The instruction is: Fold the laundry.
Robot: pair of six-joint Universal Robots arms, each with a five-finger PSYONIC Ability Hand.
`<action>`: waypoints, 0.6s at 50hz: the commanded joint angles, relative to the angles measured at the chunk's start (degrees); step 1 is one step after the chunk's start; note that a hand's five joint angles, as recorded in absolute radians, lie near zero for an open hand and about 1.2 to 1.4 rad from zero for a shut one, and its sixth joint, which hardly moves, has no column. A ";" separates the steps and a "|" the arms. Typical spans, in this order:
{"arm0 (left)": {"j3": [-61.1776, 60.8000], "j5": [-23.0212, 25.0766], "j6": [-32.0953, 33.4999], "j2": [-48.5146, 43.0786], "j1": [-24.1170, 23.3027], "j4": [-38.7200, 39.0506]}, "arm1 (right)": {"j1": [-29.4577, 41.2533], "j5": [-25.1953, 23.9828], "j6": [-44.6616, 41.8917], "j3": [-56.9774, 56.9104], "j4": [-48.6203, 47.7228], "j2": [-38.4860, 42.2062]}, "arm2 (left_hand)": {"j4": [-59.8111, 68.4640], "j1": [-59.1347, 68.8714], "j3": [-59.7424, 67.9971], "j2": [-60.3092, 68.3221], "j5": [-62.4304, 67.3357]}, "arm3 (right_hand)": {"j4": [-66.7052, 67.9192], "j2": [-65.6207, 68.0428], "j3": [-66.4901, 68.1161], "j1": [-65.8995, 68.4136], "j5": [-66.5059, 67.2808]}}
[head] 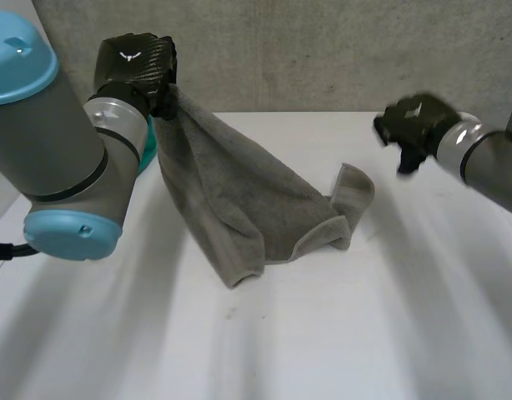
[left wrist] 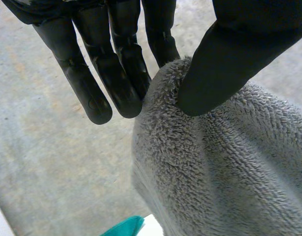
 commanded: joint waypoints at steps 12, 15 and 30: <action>-17.09 5.03 4.60 13.19 -8.57 -7.29 | 4.12 -8.82 4.46 -11.05 -8.15 9.52 | 11.44 14.16 11.91 11.68 14.27 | -42.33 -40.76 -42.08 -33.45 -42.93; -20.07 4.94 4.77 14.86 -11.47 -8.60 | 4.64 -18.21 4.73 -14.83 -7.72 13.21 | 11.44 14.16 11.91 11.68 14.27 | -42.33 -40.76 -42.08 -33.45 -42.93; -23.86 4.15 4.60 17.59 -13.32 -11.42 | 10.18 -30.90 -6.58 -28.37 20.66 29.73 | 11.44 14.16 11.91 11.68 14.27 | -42.33 -40.76 -42.08 -33.45 -42.93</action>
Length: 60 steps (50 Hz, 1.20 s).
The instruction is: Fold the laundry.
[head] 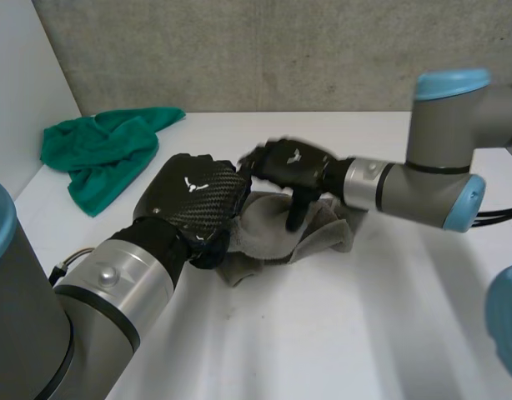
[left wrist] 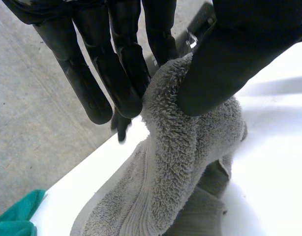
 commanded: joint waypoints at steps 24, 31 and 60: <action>3.26 0.31 0.01 -8.28 9.76 6.70 | 0.17 21.87 -3.50 -3.17 11.77 -2.39 | 11.20 14.16 11.63 11.48 14.27 | 66.57 67.52 67.82 68.40 66.40; 4.67 0.48 -0.17 -10.83 9.93 9.33 | 0.26 27.06 -2.97 21.17 11.59 -19.43 | 11.20 14.16 11.63 11.48 14.27 | 66.57 67.52 67.82 68.40 66.40; 4.05 0.31 0.19 -14.00 11.25 10.75 | 2.56 29.00 7.35 32.82 6.47 -29.74 | 11.20 14.16 11.63 11.48 14.27 | 13.82 14.77 15.08 15.66 13.65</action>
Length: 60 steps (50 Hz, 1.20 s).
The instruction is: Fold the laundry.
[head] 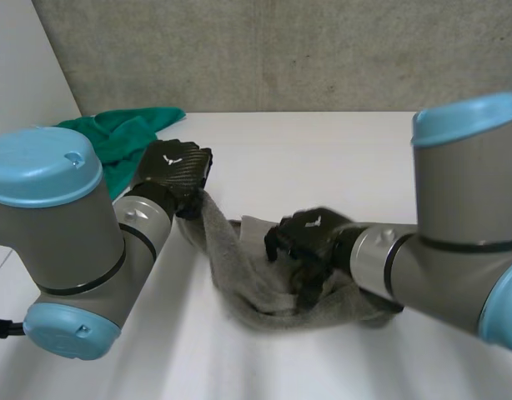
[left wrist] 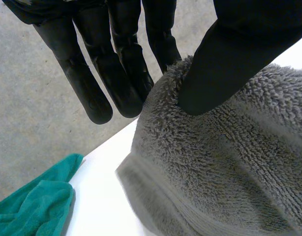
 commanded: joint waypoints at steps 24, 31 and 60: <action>-6.95 -0.38 -0.09 10.41 0.01 -2.40 | -4.53 -5.94 -47.97 -27.22 7.30 23.66 | 11.18 14.17 11.63 11.48 14.27 | -17.47 -17.51 -17.33 -14.19 -17.62; -7.21 -0.46 -0.18 10.41 0.19 -2.40 | -3.83 -6.73 -49.30 -28.53 6.86 28.06 | 11.18 14.17 11.63 11.48 14.27 | -14.95 -15.00 -14.82 -11.68 -15.11; 16.52 -0.64 3.60 3.64 7.40 18.60 | -9.09 10.07 -9.30 -38.08 -26.71 11.47 | 11.18 14.17 11.63 11.48 14.27 | 51.11 51.06 51.24 54.38 50.95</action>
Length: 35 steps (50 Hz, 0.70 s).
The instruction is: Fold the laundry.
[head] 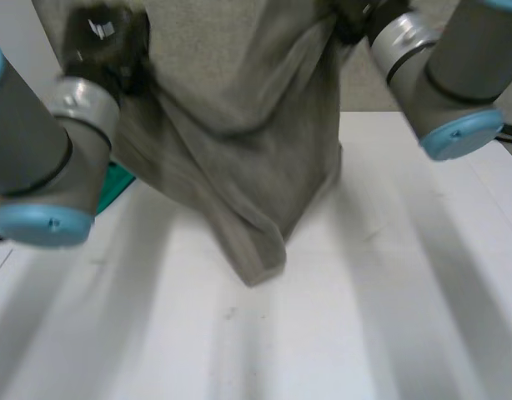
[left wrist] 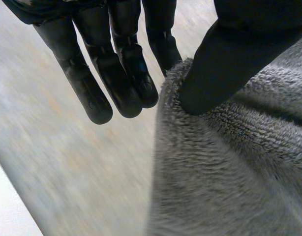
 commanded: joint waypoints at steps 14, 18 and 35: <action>-16.09 0.23 0.37 -0.53 -6.54 1.58 | -13.49 -15.03 -25.43 64.65 -3.89 -21.38 | 11.17 14.17 11.59 11.39 14.27 | 11.93 12.70 12.42 23.68 14.01; -19.78 0.05 -0.07 -1.85 -8.57 -0.98 | -14.55 -15.31 -39.43 76.11 -3.01 -23.50 | 11.17 14.17 11.59 11.39 14.27 | 11.93 12.70 12.42 23.68 14.01; -23.04 -0.04 0.81 0.16 -12.79 -2.38 | -16.93 -15.83 -15.31 66.57 -1.00 -30.71 | 11.17 14.17 11.59 11.39 14.27 | -58.07 -57.30 -57.58 -46.32 -55.99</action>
